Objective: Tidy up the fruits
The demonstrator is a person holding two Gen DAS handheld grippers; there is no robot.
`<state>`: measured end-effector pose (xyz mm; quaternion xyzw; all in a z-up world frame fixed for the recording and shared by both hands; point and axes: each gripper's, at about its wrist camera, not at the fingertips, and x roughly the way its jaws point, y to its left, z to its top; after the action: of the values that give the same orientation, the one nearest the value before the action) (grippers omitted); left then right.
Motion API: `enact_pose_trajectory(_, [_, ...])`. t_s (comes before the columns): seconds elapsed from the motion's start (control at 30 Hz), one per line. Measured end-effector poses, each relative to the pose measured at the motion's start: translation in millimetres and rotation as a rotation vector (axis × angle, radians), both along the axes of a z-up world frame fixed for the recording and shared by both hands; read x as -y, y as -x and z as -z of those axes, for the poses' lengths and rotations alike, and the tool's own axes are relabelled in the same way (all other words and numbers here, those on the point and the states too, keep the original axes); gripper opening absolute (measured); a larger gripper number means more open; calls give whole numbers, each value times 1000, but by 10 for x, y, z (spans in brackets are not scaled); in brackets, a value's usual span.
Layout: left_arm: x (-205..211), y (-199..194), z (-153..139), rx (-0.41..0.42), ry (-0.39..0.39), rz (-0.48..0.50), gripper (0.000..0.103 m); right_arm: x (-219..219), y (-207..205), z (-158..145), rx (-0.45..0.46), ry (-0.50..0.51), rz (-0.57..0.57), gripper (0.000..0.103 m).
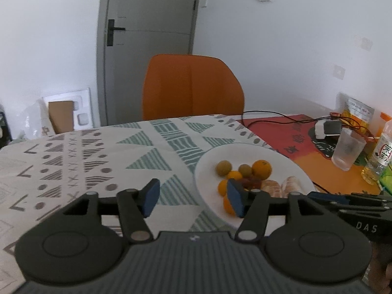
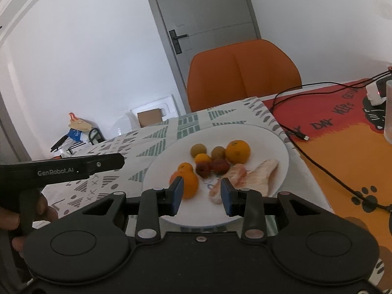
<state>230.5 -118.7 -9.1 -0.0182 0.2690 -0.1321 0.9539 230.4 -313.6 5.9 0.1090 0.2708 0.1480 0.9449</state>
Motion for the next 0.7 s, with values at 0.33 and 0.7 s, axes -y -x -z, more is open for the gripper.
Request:
enact_pose_trajectory(0.33, [-292,236,-25,-5,12,-76,74,-152,124,-62,3,-21,-2,70])
enact_pose_trajectory(0.7, [-776,515,-132,22,-23,-211,89,-514,270,-203,28,-10,-7,103])
